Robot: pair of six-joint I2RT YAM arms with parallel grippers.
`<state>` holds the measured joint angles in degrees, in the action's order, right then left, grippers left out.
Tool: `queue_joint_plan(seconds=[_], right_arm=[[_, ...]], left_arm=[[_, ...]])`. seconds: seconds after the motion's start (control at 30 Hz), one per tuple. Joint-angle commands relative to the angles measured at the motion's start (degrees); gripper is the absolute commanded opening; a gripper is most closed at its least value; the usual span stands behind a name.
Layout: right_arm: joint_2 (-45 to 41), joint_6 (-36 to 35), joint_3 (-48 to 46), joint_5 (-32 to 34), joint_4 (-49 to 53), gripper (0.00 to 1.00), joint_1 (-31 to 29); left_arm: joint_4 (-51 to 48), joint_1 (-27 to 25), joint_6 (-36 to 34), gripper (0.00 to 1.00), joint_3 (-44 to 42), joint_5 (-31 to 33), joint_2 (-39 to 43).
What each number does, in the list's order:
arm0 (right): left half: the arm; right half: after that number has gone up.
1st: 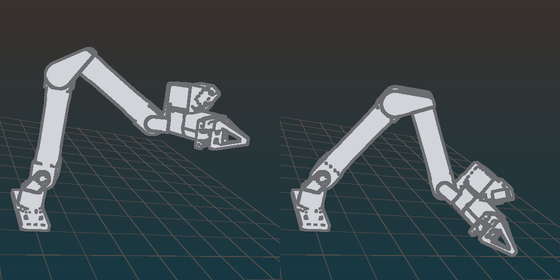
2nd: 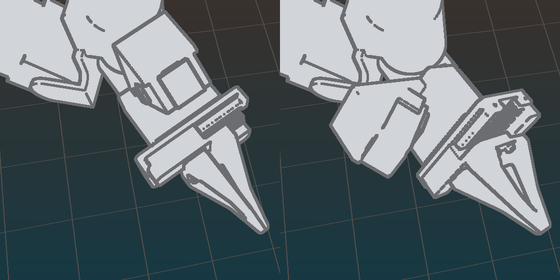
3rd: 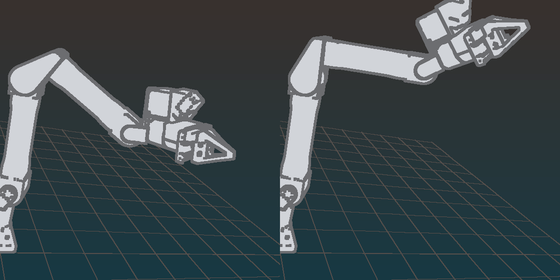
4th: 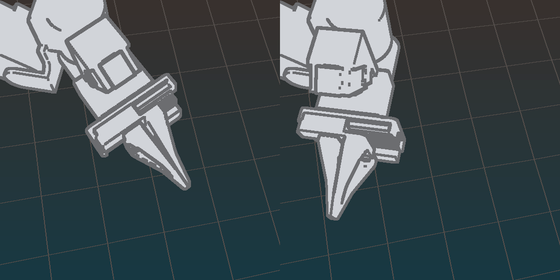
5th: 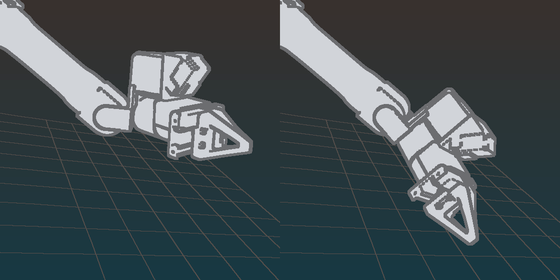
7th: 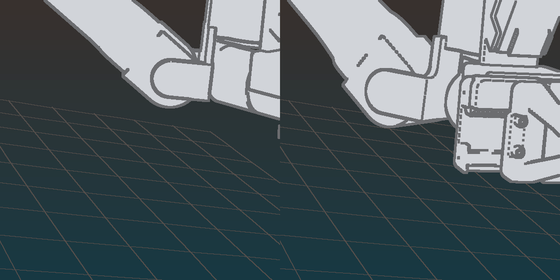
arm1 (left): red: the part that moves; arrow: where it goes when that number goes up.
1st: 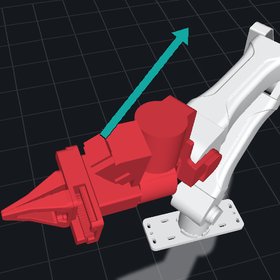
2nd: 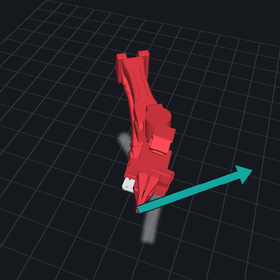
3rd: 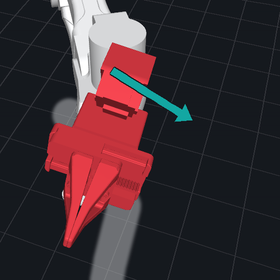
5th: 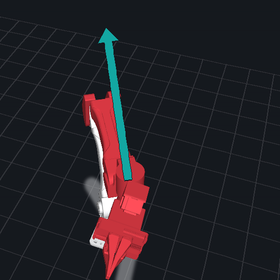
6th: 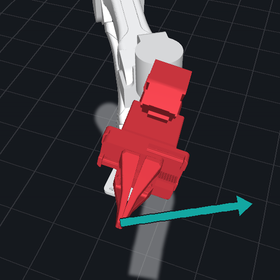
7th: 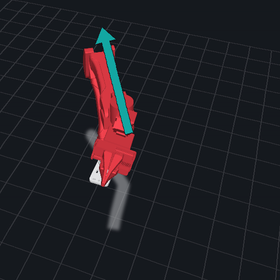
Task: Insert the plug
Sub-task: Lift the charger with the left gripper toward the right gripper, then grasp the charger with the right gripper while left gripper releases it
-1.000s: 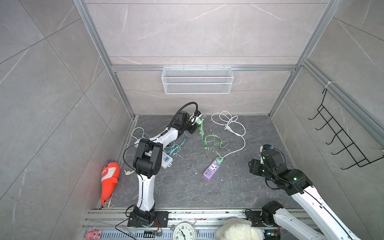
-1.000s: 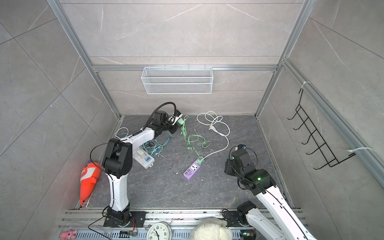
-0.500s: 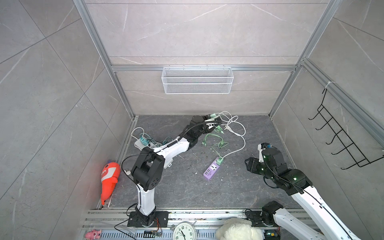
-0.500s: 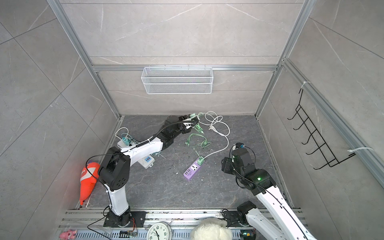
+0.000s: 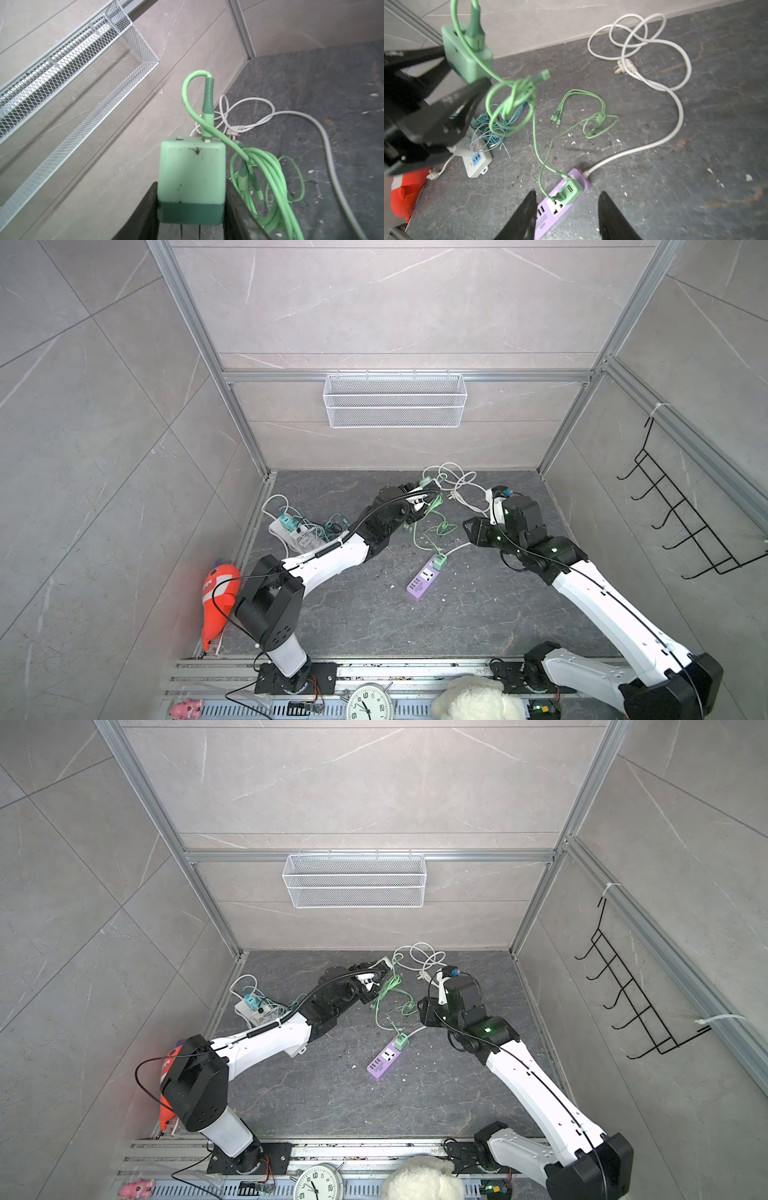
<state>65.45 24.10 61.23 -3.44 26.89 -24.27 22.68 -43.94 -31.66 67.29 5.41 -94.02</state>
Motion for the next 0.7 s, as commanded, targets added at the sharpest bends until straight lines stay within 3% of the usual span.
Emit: queue_joint_plan(seconds=[0.0, 0.43, 0.67], right_arm=[[1.5, -2.9, 2.8, -5.7, -5.2, 0.49, 0.3], [7.0, -0.8, 4.1, -22.4, -14.6, 0.54, 0.5], [8.9, 0.1, 2.7, -23.7, -17.8, 0.54, 0.5]], left_arm=[[3.0, -2.1, 6.7, 0.28, -2.8, -1.9, 4.5], [2.0, -4.3, 10.9, 0.27, -9.7, -3.0, 11.4], [0.9, -4.3, 10.4, 0.27, -9.2, -4.7, 11.5]])
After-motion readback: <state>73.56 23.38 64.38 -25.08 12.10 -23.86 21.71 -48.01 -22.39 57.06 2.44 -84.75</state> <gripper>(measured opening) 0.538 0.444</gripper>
